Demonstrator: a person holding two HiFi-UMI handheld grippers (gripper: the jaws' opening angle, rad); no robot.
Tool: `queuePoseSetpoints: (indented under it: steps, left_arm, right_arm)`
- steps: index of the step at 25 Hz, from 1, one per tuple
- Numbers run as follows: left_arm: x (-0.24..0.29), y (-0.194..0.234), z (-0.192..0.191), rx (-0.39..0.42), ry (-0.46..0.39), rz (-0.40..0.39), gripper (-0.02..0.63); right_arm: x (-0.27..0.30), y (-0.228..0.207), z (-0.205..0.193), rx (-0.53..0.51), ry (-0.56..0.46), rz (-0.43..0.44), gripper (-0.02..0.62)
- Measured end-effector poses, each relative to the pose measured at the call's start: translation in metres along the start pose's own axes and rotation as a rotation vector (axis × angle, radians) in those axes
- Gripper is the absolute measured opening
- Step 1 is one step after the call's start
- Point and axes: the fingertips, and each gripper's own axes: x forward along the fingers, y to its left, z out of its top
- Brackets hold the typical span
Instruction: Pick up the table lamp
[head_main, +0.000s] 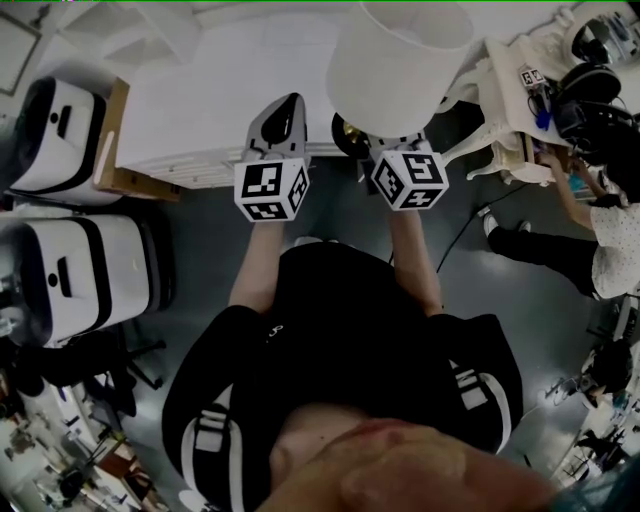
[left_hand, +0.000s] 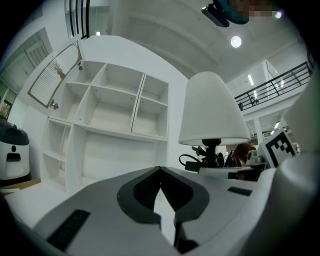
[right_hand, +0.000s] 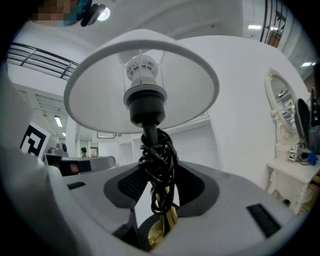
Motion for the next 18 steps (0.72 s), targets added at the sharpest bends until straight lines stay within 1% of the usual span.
queuePoseSetpoints:
  steps: [12, 18]
  left_arm:
    - [0.007, 0.029, 0.007, 0.004, -0.008, 0.002, 0.008]
    - [0.011, 0.034, 0.008, 0.003, -0.008, -0.001, 0.008]
  right_arm:
    - [0.029, 0.015, -0.003, -0.001, 0.004, 0.009, 0.173]
    - [0.036, 0.016, -0.003, 0.004, 0.006, 0.011, 0.175]
